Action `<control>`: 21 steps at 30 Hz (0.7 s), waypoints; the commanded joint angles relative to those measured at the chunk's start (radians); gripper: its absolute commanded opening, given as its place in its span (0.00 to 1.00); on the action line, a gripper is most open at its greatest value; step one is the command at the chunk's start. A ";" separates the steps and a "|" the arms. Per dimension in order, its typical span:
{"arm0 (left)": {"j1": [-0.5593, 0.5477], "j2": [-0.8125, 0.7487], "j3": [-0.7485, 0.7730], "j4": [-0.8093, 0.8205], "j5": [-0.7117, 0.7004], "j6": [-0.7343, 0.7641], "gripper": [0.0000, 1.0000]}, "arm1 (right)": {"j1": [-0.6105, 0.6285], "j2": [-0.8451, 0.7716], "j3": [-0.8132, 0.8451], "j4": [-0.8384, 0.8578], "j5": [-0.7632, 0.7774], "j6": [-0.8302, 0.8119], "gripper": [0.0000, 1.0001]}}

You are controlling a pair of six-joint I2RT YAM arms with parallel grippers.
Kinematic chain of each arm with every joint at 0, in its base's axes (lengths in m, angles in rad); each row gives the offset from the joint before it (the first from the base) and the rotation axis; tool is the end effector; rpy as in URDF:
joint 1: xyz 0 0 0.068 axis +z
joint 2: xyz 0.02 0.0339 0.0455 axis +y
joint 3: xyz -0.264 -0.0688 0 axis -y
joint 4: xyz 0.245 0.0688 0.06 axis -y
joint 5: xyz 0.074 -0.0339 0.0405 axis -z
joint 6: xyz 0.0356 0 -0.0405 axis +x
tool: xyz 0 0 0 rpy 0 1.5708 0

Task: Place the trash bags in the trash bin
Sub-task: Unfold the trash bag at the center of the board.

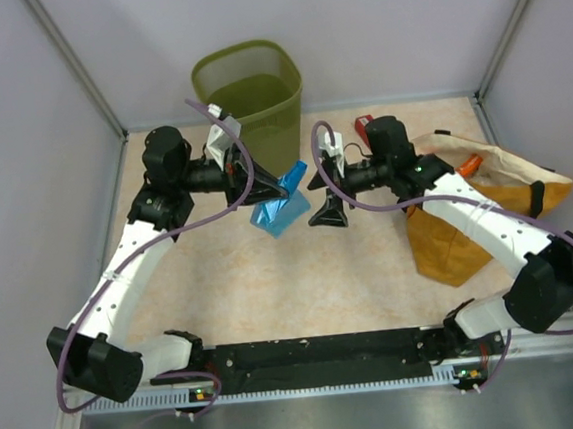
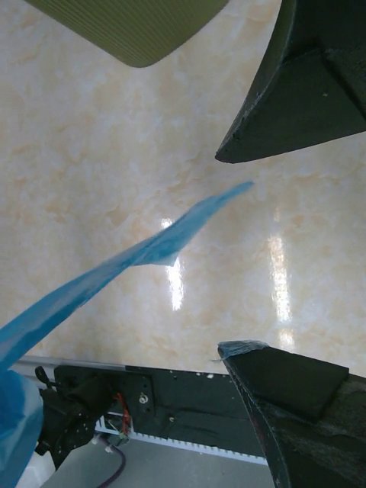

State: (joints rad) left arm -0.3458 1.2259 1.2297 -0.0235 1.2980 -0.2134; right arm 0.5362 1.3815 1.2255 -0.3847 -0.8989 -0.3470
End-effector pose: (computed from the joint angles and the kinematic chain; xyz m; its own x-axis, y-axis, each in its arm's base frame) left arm 0.2321 -0.1201 0.4212 -0.2293 0.0220 -0.9731 0.9706 -0.0698 -0.2303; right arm 0.2472 0.1793 0.3445 -0.1118 -0.3127 -0.9432 -0.9920 0.0914 0.0873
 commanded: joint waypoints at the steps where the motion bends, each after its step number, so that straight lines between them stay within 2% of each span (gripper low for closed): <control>1: -0.031 -0.028 0.005 0.082 0.030 -0.066 0.00 | 0.013 0.013 0.083 0.059 -0.063 -0.014 0.99; 10: -0.056 -0.046 0.004 0.069 0.026 -0.098 0.00 | 0.074 0.037 0.086 0.073 -0.078 -0.017 0.98; 13: -0.056 -0.055 0.002 0.065 0.015 -0.099 0.00 | 0.100 0.047 0.083 0.073 -0.101 -0.012 0.92; 15: -0.056 -0.058 0.004 0.065 0.007 -0.098 0.00 | 0.119 0.053 0.075 0.073 -0.116 -0.006 0.80; 17: -0.056 -0.062 -0.001 0.053 -0.002 -0.080 0.00 | 0.123 0.060 0.071 0.075 -0.141 0.008 0.57; 21: -0.047 -0.069 -0.056 -0.010 -0.051 0.005 0.00 | 0.119 0.056 0.055 0.029 -0.141 0.017 0.18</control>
State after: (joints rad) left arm -0.3992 1.1839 1.2217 -0.0044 1.2877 -0.2806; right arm 0.6518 1.4410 1.2591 -0.3443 -0.9943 -0.3290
